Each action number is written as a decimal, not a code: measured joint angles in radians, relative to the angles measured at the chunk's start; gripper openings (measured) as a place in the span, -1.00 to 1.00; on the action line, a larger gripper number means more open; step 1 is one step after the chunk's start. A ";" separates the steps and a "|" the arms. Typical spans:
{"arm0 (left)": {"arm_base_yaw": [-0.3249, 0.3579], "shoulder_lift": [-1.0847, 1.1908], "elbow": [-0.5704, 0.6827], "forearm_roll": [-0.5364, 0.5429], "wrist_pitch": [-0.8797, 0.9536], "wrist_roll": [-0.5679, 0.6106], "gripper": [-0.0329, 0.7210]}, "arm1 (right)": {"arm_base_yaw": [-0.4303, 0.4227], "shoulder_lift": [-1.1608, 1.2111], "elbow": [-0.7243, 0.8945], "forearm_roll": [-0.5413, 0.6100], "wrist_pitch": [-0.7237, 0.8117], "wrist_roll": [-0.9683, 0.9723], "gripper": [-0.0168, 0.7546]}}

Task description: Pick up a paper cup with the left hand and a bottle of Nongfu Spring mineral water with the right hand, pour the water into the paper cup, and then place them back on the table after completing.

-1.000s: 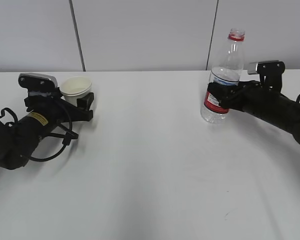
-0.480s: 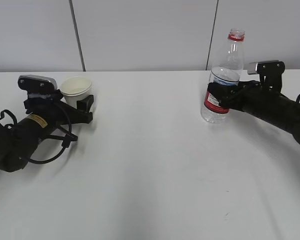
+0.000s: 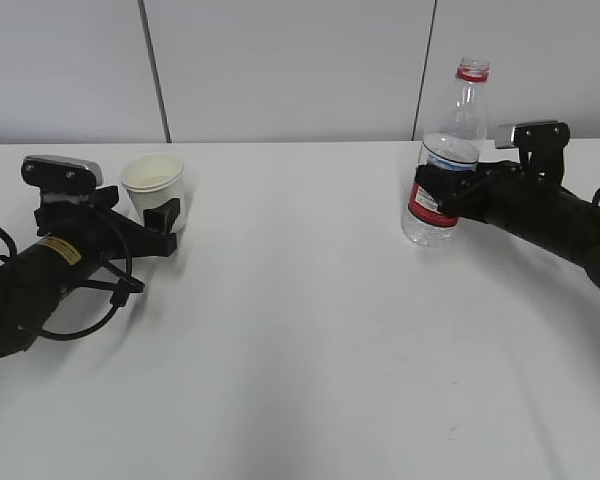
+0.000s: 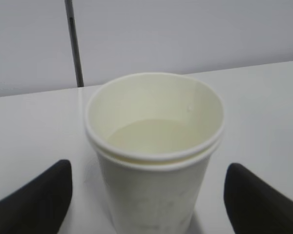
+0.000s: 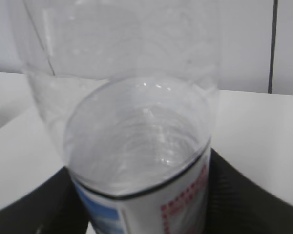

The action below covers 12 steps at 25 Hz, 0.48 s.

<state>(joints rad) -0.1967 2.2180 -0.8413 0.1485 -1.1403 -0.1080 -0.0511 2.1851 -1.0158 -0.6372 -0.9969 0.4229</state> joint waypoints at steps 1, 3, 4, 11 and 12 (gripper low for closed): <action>0.000 -0.008 0.008 0.000 -0.001 0.000 0.62 | 0.000 0.000 0.000 0.000 0.000 0.000 0.18; 0.000 -0.024 0.030 0.000 -0.003 0.000 0.62 | 0.000 0.000 0.000 0.000 0.000 0.000 0.18; 0.000 -0.030 0.040 0.000 -0.003 0.000 0.62 | 0.000 0.000 0.000 0.000 0.000 0.000 0.18; 0.000 -0.066 0.089 0.000 -0.002 0.000 0.62 | 0.002 0.020 -0.018 0.008 -0.012 0.000 0.18; 0.000 -0.067 0.090 0.000 -0.003 0.000 0.62 | 0.002 0.022 -0.018 0.008 -0.017 0.000 0.18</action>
<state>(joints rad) -0.1967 2.1512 -0.7509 0.1482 -1.1438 -0.1080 -0.0495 2.2074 -1.0343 -0.6292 -1.0135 0.4229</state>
